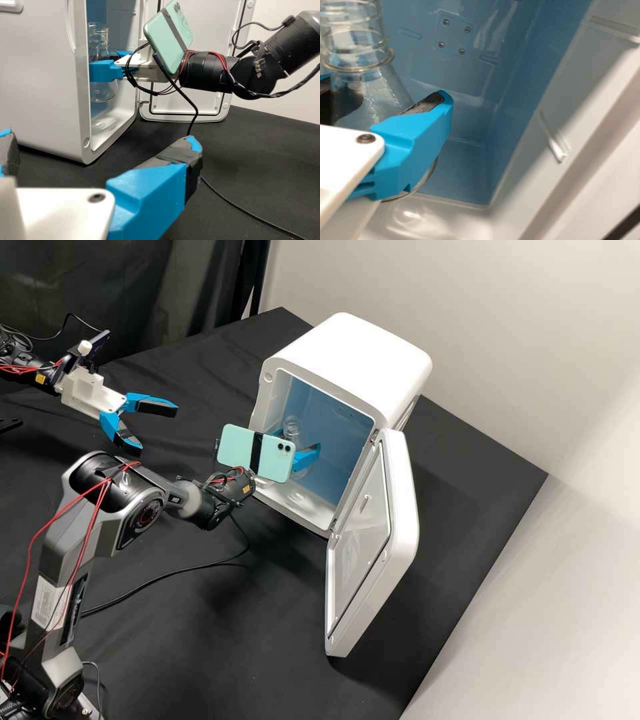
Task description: Place the flask in the incubator
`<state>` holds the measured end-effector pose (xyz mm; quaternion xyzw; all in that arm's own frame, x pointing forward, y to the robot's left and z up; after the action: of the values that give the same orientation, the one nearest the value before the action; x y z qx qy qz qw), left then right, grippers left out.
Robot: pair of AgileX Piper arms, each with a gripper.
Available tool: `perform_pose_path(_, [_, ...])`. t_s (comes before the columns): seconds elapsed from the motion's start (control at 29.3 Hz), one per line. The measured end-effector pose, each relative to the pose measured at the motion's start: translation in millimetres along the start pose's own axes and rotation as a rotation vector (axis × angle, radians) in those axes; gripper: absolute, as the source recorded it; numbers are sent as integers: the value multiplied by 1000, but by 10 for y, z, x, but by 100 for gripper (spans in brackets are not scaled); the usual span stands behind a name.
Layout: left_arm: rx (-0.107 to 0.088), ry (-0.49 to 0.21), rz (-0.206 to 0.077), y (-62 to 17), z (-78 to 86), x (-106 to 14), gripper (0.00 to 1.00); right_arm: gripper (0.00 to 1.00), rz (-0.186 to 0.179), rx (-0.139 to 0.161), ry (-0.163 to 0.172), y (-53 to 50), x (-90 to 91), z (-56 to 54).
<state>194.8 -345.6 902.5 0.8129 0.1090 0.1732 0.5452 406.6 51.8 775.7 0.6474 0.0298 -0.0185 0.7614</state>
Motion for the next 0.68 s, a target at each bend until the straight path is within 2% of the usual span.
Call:
perform_pose_path(0.14, [0,0,0,0,0,0,100,0,15,-21,-29,9,31,58])
perform_pose_path(0.24, [0,0,0,0,0,0,100,0,22,-8,-49,9,38,92])
perform_pose_path(0.41, [0,-3,-1,-3,8,2,100,0,44,-35,-98,23,36,140])
perform_pose_path(0.55, [0,-3,-1,-3,8,2,100,0,61,-29,-142,29,33,187])
perform_pose_path(0.68, [0,-3,-1,-3,8,2,100,0,77,-40,-185,30,32,207])
